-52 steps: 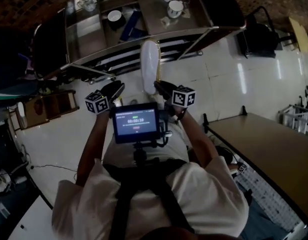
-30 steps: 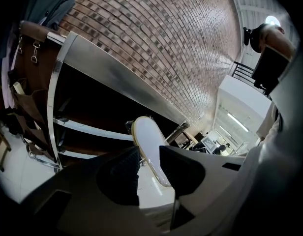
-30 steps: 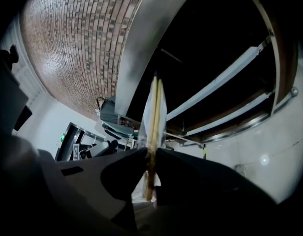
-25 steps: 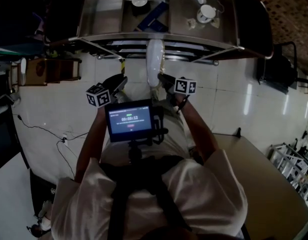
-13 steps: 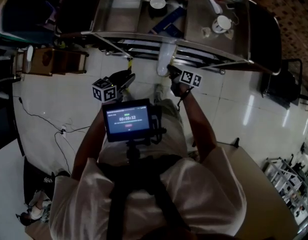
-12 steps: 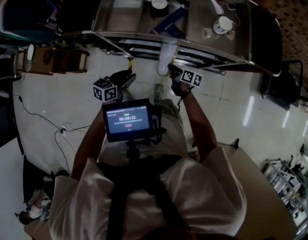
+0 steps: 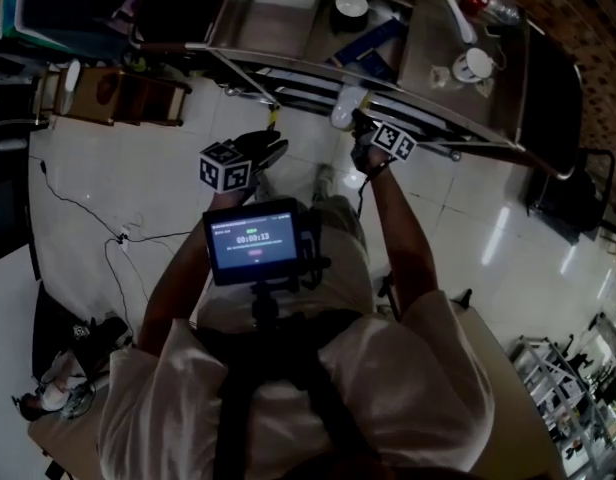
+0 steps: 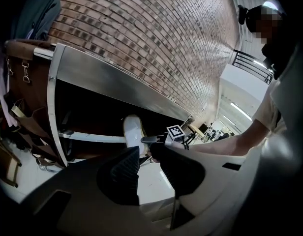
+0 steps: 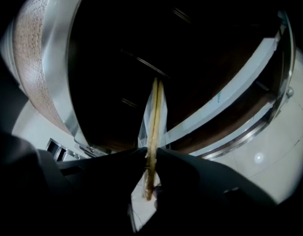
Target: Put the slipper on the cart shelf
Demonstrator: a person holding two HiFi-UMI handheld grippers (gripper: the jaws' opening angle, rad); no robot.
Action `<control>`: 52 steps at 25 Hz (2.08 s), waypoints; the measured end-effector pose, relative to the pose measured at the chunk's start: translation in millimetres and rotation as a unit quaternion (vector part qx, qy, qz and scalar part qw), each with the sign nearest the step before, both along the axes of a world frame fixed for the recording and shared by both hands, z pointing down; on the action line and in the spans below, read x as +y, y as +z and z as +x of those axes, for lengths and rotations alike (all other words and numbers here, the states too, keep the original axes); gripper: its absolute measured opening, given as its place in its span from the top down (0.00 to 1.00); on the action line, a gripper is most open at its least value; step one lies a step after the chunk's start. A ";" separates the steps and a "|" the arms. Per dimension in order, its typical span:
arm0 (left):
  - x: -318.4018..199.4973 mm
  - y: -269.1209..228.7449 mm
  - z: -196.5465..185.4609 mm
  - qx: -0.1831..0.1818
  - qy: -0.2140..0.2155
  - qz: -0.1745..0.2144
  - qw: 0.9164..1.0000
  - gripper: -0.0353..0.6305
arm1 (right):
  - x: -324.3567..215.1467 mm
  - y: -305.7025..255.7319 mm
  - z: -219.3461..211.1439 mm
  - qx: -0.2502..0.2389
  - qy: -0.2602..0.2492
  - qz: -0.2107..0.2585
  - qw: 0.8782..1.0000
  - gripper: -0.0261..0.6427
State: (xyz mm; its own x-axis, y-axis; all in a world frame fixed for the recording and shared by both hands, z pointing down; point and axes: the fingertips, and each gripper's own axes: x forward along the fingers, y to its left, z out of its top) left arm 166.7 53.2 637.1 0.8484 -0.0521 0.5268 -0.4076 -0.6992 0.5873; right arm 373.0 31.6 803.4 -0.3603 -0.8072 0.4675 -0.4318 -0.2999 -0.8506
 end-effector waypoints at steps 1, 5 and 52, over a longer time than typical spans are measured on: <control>-0.9 -0.9 1.3 0.000 -0.001 0.000 1.000 0.76 | -4.3 2.6 2.2 0.002 0.003 0.001 1.000 0.86; -3.0 -5.7 4.9 0.001 -0.003 0.003 1.000 0.76 | -18.2 12.6 8.9 0.006 0.013 0.000 1.000 0.86; -0.2 2.5 -38.4 -0.013 -0.033 -0.046 0.998 0.76 | -40.9 13.6 71.1 0.361 0.030 -0.021 0.932 0.53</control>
State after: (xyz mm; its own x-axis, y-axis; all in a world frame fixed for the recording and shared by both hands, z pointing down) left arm 128.3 53.0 639.6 0.8311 -0.0592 0.5529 -0.4670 -0.6140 0.6363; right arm 444.1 -9.3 817.0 0.1055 -0.7917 0.6018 -0.8688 -0.3678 -0.3315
